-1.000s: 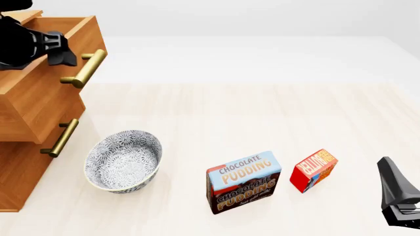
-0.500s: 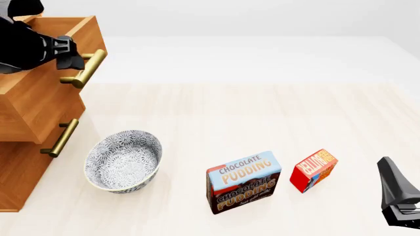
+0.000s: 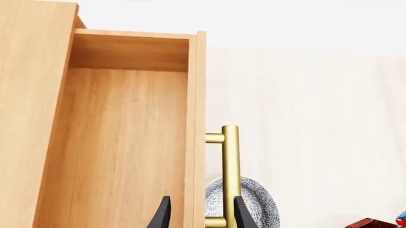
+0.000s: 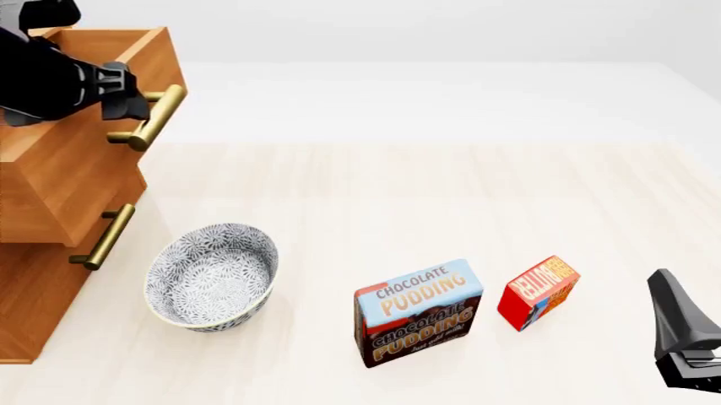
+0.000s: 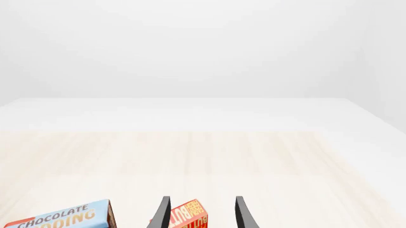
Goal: Put the butter at the back in the top drawer of the cabinet and close it.
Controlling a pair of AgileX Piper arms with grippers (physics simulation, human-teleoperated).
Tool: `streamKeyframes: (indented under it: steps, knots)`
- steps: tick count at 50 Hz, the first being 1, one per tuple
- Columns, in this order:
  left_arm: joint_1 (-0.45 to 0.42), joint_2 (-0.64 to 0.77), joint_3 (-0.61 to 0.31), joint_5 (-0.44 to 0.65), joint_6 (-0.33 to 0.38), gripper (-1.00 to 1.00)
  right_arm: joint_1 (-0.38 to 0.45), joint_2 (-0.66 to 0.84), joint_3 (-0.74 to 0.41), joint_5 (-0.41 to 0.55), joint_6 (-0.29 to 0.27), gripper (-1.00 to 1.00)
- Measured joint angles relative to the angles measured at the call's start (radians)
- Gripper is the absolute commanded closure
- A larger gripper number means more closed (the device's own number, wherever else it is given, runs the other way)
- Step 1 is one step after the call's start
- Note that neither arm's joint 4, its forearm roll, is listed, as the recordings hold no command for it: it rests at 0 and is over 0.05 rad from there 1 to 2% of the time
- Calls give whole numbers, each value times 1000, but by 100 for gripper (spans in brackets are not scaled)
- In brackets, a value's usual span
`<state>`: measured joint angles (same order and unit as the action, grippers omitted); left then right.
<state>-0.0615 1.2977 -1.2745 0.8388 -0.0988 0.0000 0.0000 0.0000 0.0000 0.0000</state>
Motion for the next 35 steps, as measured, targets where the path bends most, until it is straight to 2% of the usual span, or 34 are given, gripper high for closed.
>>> streamKeyframes:
  steps: [35]
  knots:
    - [-32,-22,21,-7,18,-100,0,0,0,0,0,-100]
